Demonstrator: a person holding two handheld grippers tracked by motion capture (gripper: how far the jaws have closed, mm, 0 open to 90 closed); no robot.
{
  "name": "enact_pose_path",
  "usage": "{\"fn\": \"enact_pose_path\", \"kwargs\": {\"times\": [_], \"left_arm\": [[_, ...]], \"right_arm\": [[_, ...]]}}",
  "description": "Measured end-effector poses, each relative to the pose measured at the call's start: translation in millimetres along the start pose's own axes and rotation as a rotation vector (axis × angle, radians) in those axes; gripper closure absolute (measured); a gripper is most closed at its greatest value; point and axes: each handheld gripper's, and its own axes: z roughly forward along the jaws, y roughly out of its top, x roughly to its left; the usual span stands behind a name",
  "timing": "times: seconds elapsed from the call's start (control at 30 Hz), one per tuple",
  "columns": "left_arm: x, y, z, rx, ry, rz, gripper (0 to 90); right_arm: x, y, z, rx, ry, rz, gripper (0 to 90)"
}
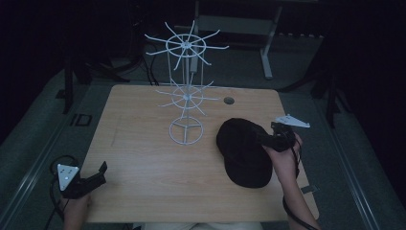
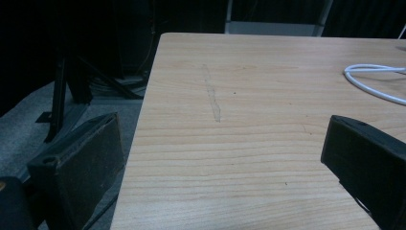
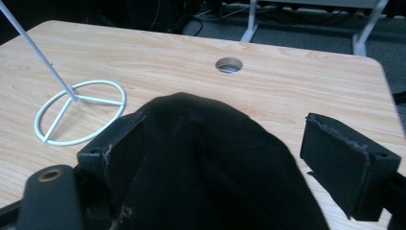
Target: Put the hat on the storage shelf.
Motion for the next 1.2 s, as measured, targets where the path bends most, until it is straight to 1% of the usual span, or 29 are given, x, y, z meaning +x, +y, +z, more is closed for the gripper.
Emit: {"fn": "enact_pose_path", "kwargs": {"times": [0.03,0.07,0.13,0.17,0.2,0.23,0.27,0.3,0.37,0.4,0.47,0.5,0.57,0.7,0.83,0.93,0.97,1.0,1.03,1.07,1.13,1.2], "left_arm": [[0.0,0.0,0.0,0.000,-0.001,0.001,1.5],[-0.1,0.0,0.0,-0.001,-0.001,0.000,1.5],[-0.1,-0.1,-0.1,-0.001,-0.002,0.000,1.4],[-0.1,0.0,-0.1,-0.001,-0.002,0.001,1.4],[-0.1,0.0,0.0,-0.001,-0.002,0.002,1.5],[-0.2,-0.1,0.0,-0.002,-0.003,0.002,1.5],[-0.3,-0.1,0.0,-0.002,-0.003,0.001,1.4],[-0.2,0.0,0.0,-0.002,-0.003,0.002,1.4],[-0.2,0.0,0.0,0.000,-0.005,0.001,1.4],[-0.2,0.0,0.1,0.000,-0.005,0.002,1.4],[-0.2,0.0,0.1,-0.001,-0.005,0.001,1.4],[-0.2,0.0,0.1,-0.001,-0.005,0.001,1.4],[-0.2,0.0,0.1,-0.001,-0.005,0.001,1.5],[-0.2,0.0,0.1,-0.001,-0.006,0.001,1.4],[-0.5,0.0,0.3,0.001,-0.006,0.002,1.4],[-0.5,0.0,0.3,0.000,-0.006,0.002,1.4],[-0.5,0.0,0.3,0.000,-0.006,0.001,1.5],[-0.4,0.0,0.3,0.001,-0.006,0.002,1.5],[-0.5,0.0,0.2,0.001,-0.006,0.002,1.4],[-0.4,0.0,0.2,0.000,-0.006,0.001,1.4],[-0.4,0.0,0.3,0.001,-0.006,0.002,1.4],[-0.5,0.0,0.3,0.000,-0.006,0.001,1.4]], "right_arm": [[3.0,2.4,6.0,0.013,0.016,0.000,15.6],[3.0,2.4,6.0,0.013,0.016,0.000,15.6],[7.6,5.5,15.1,0.032,0.028,0.000,18.2],[7.6,5.5,15.1,0.032,0.028,0.000,18.2],[10.2,7.0,22.1,0.051,0.042,0.003,19.5],[10.2,7.0,22.1,0.051,0.042,0.003,19.5],[11.2,7.4,25.6,0.058,0.044,0.001,19.8],[12.5,7.5,28.7,0.065,0.045,-0.003,22.5],[13.8,7.9,34.8,0.072,0.037,-0.010,24.3],[12.9,8.4,37.8,0.076,0.036,-0.011,27.4],[10.8,9.3,44.6,0.093,0.035,0.003,28.0],[9.7,9.3,51.4,0.117,0.037,0.004,29.0],[9.3,8.8,56.4,0.135,0.035,0.003,29.9],[8.6,3.8,70.5,0.205,0.035,0.006,30.4],[8.6,-1.7,80.0,0.263,0.021,0.013,34.0],[9.1,-6.5,84.6,0.286,0.019,0.017,40.5],[9.8,-8.4,86.1,0.297,0.023,0.014,45.0],[11.0,-10.1,87.2,0.307,0.024,0.003,51.8],[12.2,-11.7,87.5,0.306,0.025,-0.008,57.0],[13.7,-12.7,87.1,0.302,0.025,-0.012,65.1],[15.8,-13.0,84.3,0.285,0.010,-0.025,72.9],[16.9,-12.6,80.2,0.263,0.009,-0.025,77.6]]}}
